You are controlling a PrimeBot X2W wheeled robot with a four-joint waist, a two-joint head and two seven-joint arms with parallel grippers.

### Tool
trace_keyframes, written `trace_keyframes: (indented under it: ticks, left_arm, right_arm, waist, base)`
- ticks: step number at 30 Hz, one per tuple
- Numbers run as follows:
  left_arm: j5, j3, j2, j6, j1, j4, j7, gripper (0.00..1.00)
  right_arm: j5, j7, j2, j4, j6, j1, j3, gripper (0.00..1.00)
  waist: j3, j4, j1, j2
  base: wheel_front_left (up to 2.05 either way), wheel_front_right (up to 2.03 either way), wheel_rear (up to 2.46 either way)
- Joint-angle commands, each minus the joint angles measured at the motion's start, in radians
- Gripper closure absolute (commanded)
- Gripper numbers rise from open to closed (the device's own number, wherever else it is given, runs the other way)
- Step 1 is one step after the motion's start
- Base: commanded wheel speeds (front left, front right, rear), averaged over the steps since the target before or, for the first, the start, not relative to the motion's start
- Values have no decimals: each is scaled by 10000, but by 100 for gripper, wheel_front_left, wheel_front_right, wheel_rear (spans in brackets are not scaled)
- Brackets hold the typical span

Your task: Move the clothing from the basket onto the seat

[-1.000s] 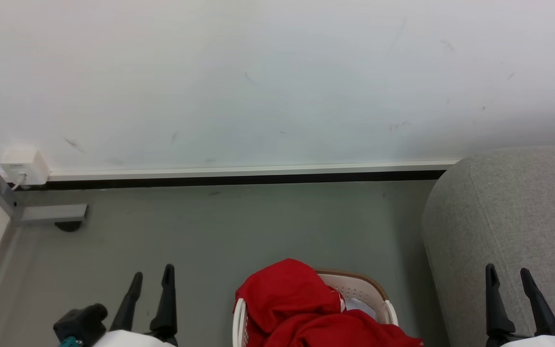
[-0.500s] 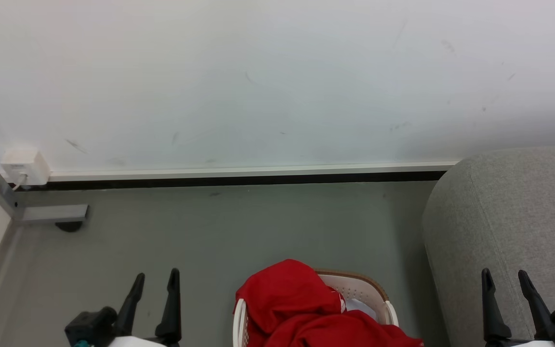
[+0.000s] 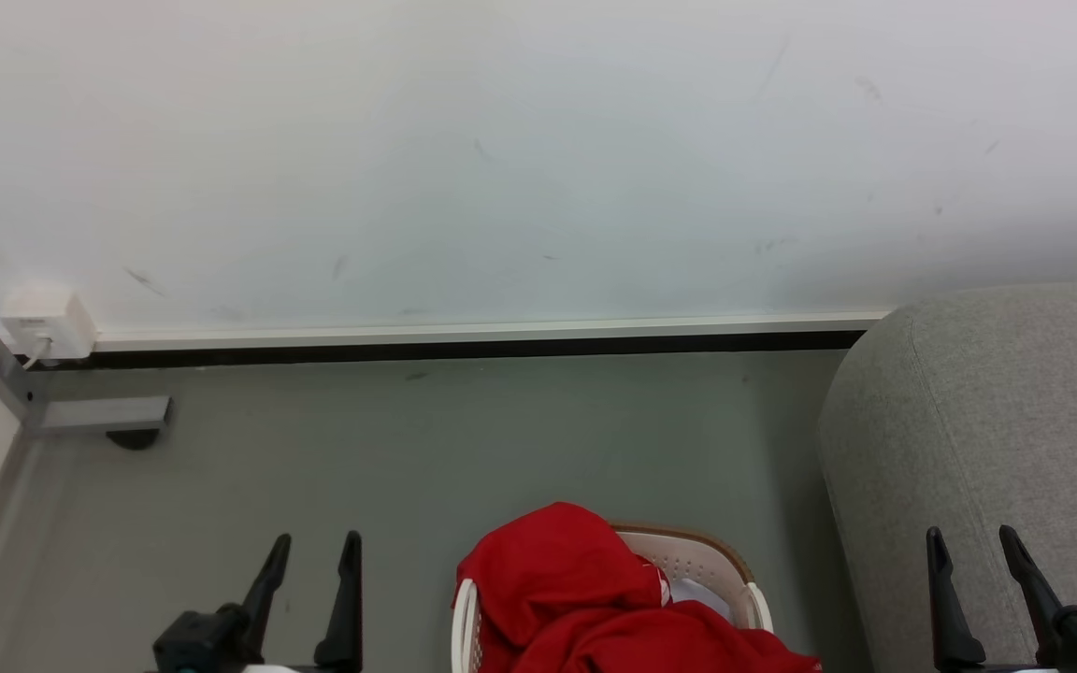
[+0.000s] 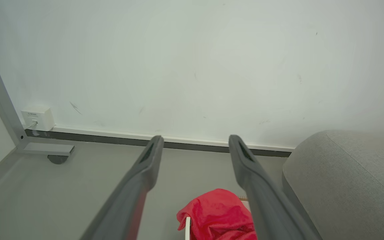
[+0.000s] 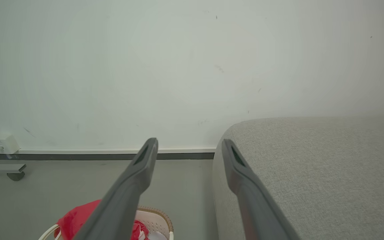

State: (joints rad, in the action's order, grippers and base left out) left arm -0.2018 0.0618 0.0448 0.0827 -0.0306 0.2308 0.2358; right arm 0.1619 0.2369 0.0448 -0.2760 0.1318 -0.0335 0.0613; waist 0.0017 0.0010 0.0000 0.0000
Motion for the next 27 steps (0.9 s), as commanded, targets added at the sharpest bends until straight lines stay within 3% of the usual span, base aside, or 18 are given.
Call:
trace_keyframes:
  ticks: [1, 13, 27]
  left_arm:
    - [253, 9, 88, -8, 107, -3, 104, 0]
    - [938, 141, 90, -10, 90, 93, 307, 0]
    - [906, 183, 84, 169, -104, 156, 293, 0]
  right_arm:
    - [-265, 98, 86, -9, -19, 107, 8, 0]
    - [-948, 311, 90, -85, -21, 44, -38, 0]
    - [-749, 292, 85, 117, -21, -291, -166, 0]
  waist:
    - [7, 5, 0, 0]
    - [89, -23, 0, 0]
    - [503, -344, 0, 0]
  base:
    - [0, 0, 0]
    - [0, 0, 0]
    - [0, 0, 0]
